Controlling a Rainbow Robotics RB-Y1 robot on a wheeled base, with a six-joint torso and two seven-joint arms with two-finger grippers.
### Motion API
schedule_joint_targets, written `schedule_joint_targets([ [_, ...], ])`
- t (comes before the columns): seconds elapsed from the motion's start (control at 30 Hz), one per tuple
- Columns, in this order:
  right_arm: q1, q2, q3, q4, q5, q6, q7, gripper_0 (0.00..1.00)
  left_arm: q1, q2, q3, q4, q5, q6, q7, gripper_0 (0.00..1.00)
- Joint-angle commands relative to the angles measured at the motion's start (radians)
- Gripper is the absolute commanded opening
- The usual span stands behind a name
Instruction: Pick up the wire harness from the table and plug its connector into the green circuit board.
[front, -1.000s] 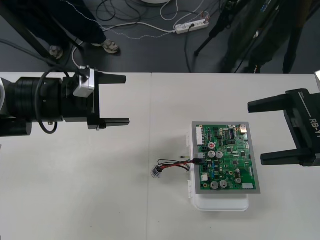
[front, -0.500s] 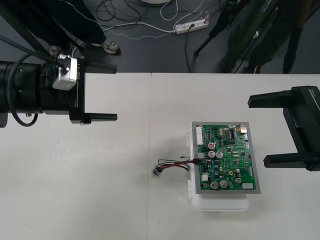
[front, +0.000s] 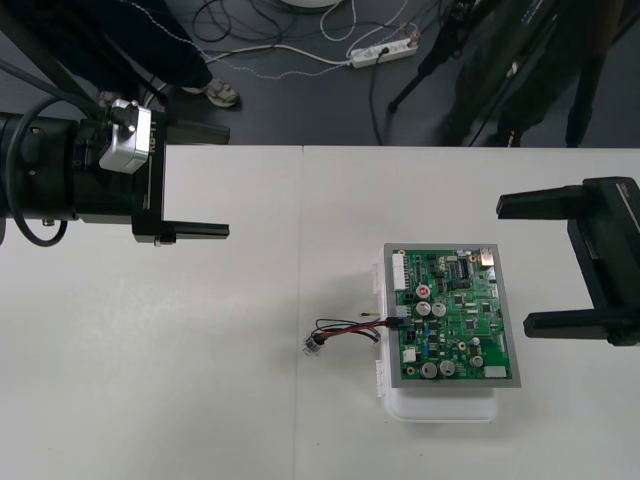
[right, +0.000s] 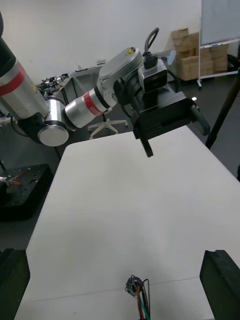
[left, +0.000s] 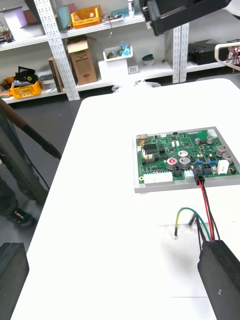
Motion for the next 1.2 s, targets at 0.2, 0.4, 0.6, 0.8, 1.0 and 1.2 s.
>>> schedule_joint_targets([
  [0.2, -0.052, 0.037, -0.034, -0.026, 0.007, -0.007, -0.047, 1.00, -0.041, 0.036, 0.011, -0.032, 0.003, -0.034, 0.053, 1.00],
  [0.4, -0.053, 0.037, -0.032, -0.028, 0.004, -0.007, -0.039, 1.00, -0.041, 0.036, 0.011, -0.032, 0.003, -0.034, 0.053, 1.00],
  [0.6, -0.055, 0.037, -0.028, -0.026, 0.004, -0.007, -0.036, 1.00, -0.041, 0.036, 0.011, -0.032, 0.003, -0.034, 0.053, 1.00],
  [0.8, -0.053, 0.037, -0.026, -0.021, -0.002, -0.007, -0.042, 1.00, -0.041, 0.036, 0.011, -0.032, 0.003, -0.034, 0.053, 1.00],
  [1.0, -0.053, 0.037, -0.026, -0.021, -0.002, -0.007, -0.042, 1.00, -0.041, 0.036, 0.011, -0.032, 0.003, -0.034, 0.053, 1.00],
  [1.2, -0.053, 0.037, -0.026, -0.021, -0.002, -0.007, -0.042, 1.00, -0.041, 0.036, 0.011, -0.032, 0.003, -0.034, 0.053, 1.00],
])
